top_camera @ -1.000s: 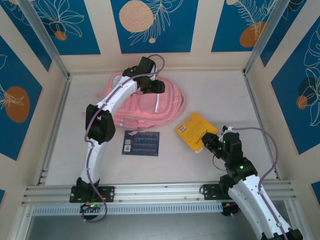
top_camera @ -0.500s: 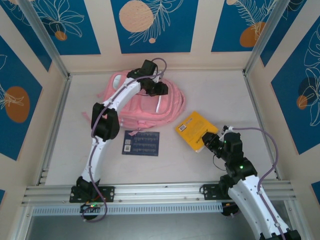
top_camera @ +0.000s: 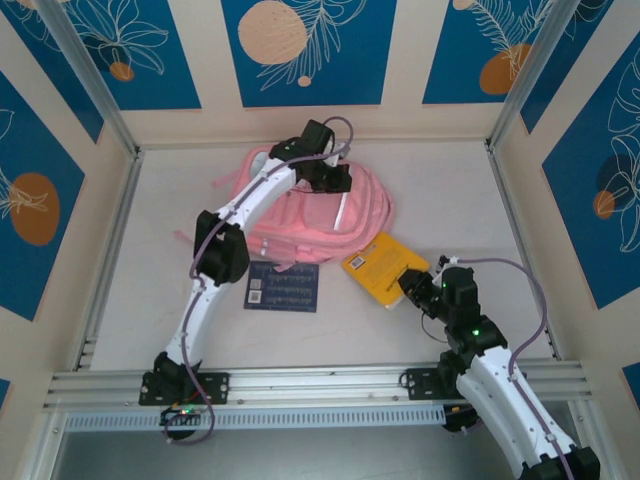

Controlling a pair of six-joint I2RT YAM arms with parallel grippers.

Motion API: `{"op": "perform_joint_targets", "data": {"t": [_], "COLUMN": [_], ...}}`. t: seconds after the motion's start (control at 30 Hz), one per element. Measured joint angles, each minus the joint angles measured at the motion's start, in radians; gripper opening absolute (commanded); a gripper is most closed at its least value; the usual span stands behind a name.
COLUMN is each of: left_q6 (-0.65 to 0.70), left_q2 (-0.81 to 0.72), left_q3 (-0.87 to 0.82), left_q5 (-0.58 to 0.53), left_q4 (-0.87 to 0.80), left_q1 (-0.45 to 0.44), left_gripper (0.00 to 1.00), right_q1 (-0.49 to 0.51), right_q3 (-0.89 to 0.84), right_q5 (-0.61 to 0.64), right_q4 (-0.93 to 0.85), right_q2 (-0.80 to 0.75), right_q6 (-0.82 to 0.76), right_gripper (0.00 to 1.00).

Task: Pack the student bag
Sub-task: Open the student bag at the top-center of the table.

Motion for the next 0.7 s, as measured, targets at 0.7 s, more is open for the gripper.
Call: {"op": "perform_joint_targets", "data": {"t": [0.7], "left_q6": [0.14], "left_q2": [-0.294], "left_q3": [0.004], "left_q5": [-0.096], "left_q4": [-0.174], "left_q1": [-0.01], "left_gripper": [0.0], "right_q1": [0.117], "right_q3": [0.116], "right_q5": [0.06], "right_q4": [-0.233], "right_q2": [-0.197], "right_q6": [-0.138], "right_gripper": [0.0]}}
